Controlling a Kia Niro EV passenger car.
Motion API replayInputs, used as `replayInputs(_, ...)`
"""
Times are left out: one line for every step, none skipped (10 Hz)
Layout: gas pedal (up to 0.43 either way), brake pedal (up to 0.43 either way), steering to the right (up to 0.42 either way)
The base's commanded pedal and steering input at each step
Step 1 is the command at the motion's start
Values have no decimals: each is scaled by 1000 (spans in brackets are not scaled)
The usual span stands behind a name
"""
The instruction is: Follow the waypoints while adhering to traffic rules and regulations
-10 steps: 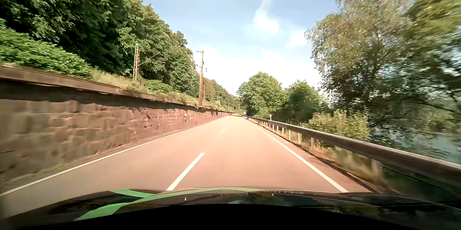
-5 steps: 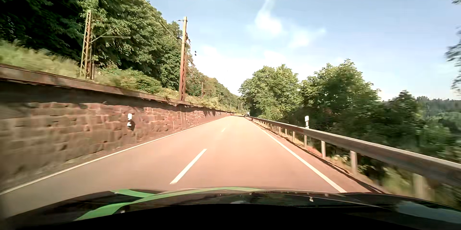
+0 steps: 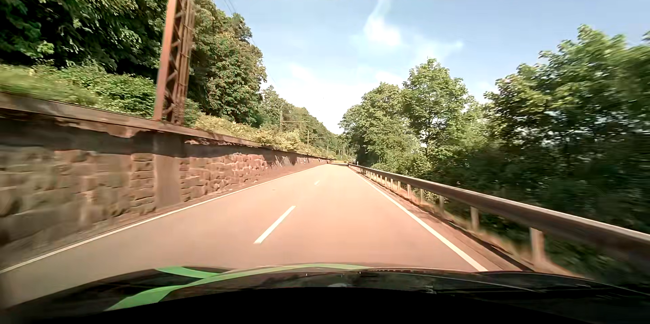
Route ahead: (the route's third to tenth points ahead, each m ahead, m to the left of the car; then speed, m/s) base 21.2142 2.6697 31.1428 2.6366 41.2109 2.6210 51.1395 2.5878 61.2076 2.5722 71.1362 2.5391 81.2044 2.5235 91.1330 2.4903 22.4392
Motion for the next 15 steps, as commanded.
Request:
replayInputs(268,0,-3)
replayInputs(220,0,-3)
replayInputs(220,0,-3)
replayInputs(220,0,-3)
replayInputs(220,0,-3)
replayInputs(220,0,-3)
replayInputs(209,0,-3)
replayInputs(209,0,-3)
replayInputs(209,0,-3)
replayInputs(197,0,-3)
replayInputs(189,0,-3)
replayInputs(189,0,-3)
replayInputs(189,0,-3)
replayInputs(189,0,-3)
replayInputs(189,0,-3)
